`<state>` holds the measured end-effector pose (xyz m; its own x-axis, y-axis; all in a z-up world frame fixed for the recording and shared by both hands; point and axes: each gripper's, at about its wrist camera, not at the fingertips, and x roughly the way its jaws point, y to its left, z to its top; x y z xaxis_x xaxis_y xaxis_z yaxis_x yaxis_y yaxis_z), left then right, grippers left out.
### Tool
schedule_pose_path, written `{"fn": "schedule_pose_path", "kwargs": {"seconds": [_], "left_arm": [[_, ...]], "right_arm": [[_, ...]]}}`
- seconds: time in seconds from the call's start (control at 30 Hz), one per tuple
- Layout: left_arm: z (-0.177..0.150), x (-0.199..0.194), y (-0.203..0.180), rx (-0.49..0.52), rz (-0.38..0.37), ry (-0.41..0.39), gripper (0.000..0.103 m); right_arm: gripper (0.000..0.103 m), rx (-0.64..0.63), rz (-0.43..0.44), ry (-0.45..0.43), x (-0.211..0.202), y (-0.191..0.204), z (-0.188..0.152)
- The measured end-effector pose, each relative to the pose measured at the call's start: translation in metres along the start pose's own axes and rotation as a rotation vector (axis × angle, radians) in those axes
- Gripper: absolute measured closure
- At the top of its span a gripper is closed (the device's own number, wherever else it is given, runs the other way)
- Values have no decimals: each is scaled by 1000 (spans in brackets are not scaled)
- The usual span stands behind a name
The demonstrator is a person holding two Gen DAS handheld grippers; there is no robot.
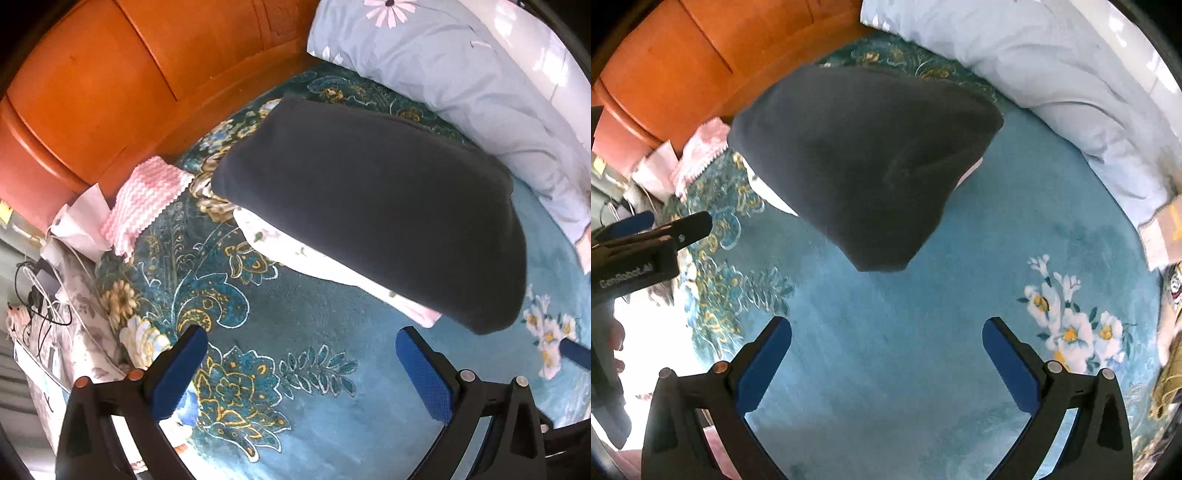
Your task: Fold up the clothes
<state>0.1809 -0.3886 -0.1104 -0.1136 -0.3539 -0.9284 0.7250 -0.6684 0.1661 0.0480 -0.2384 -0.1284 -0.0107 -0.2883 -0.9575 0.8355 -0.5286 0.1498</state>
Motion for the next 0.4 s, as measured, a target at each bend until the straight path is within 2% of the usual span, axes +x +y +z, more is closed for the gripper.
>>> {"fn": "schedule_pose_path", "kwargs": {"seconds": [0.17, 0.4], "left_arm": [[-9, 18, -1, 3, -39, 11, 0], [-18, 43, 11, -57, -75, 59, 0]], "right_arm": [[0, -4, -39, 36, 3, 4, 8], [0, -55, -70, 85, 10, 19, 16]]}}
